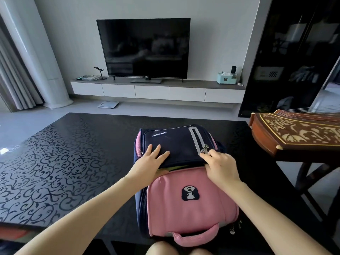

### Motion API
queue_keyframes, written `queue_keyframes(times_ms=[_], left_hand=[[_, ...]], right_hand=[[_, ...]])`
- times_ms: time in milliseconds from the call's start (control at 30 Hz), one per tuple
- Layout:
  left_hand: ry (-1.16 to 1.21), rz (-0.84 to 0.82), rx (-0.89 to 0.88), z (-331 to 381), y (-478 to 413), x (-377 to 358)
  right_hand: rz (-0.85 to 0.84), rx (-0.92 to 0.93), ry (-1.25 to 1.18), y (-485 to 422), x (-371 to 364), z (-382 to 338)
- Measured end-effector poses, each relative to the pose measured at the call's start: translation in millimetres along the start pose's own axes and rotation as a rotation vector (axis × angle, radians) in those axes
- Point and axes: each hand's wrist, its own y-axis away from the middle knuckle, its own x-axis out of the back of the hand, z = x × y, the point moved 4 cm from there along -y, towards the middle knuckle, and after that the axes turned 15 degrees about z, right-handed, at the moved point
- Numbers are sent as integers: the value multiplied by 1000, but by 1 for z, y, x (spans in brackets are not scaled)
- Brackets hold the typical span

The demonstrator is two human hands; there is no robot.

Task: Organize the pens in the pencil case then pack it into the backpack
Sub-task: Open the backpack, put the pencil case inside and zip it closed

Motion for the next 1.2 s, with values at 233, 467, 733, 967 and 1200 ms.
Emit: queue_keyframes(times_ms=[233, 467, 733, 967, 1200], left_hand=[[-135, 271, -89, 7, -5, -6], [278, 389, 38, -41, -1, 3], [295, 324, -150, -61, -18, 21], [325, 428, -149, -54, -14, 11], [535, 269, 81, -66, -17, 14]], right_hand=[[-24, -89, -37, 11, -4, -9], [15, 115, -26, -4, -4, -74], [-10, 64, -5, -44, -41, -121], [-22, -214, 59, -46, -50, -125], [-65, -75, -30, -50, -53, -117]])
